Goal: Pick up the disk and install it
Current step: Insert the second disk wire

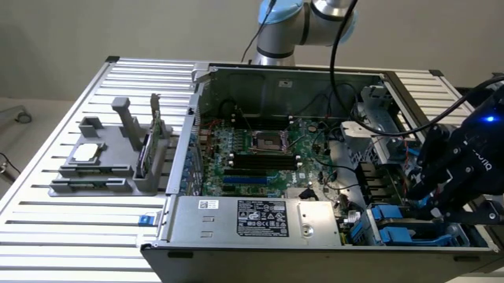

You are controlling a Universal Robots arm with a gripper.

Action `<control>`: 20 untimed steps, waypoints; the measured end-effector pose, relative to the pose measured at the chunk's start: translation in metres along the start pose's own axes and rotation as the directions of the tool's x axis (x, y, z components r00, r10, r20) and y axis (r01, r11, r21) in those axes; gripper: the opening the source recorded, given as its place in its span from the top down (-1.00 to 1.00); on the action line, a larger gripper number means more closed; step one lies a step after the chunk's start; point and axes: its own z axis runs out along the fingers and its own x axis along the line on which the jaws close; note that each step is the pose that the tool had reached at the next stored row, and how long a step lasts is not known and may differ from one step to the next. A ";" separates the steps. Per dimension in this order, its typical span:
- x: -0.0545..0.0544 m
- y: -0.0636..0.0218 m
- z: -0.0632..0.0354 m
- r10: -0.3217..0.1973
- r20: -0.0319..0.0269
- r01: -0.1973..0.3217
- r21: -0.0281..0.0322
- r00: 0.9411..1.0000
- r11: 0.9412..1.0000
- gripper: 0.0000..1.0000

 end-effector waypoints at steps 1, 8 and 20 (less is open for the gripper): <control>-0.001 -0.0009 -0.0011 0.000 0.000 0.000 0.000 1.000 1.000 0.27; -0.003 -0.0162 -0.0032 0.000 0.000 0.000 0.001 1.000 1.000 0.58; -0.004 -0.0220 -0.0091 0.000 -0.004 0.000 0.002 1.000 1.000 0.79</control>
